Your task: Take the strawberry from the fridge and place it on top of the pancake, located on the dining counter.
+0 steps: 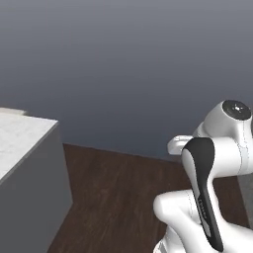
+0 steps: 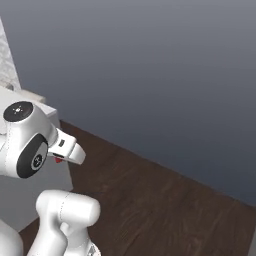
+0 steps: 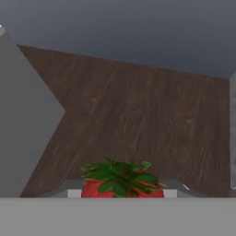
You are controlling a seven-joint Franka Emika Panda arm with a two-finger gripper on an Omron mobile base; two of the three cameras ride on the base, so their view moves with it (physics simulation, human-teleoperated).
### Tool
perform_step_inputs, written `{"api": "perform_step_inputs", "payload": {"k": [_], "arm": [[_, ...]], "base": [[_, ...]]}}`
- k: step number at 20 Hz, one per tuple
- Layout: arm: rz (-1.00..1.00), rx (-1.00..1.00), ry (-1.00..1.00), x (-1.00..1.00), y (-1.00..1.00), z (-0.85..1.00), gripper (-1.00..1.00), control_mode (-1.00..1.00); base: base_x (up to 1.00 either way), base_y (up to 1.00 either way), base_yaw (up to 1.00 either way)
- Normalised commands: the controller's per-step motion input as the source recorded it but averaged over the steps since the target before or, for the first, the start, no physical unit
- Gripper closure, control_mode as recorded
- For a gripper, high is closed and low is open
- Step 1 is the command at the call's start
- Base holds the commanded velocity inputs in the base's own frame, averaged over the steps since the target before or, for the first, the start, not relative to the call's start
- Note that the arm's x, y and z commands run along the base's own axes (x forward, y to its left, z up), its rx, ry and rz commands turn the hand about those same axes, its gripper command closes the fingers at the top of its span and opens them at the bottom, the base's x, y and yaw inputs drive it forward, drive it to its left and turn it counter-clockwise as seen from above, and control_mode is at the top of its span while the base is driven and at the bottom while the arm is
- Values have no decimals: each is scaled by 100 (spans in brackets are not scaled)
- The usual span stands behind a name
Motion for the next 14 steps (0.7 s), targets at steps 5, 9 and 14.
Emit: {"api": "perform_step_inputs", "payload": {"k": [5, 9, 14], "arm": [[0, 0, 0, 0, 0, 0, 100, 100], [0, 0, 0, 0, 0, 0, 100, 100], [0, 0, 0, 0, 0, 0, 100, 100]], "base": [[100, -6, 38], [100, -15, 54], [100, -25, 51]]}}
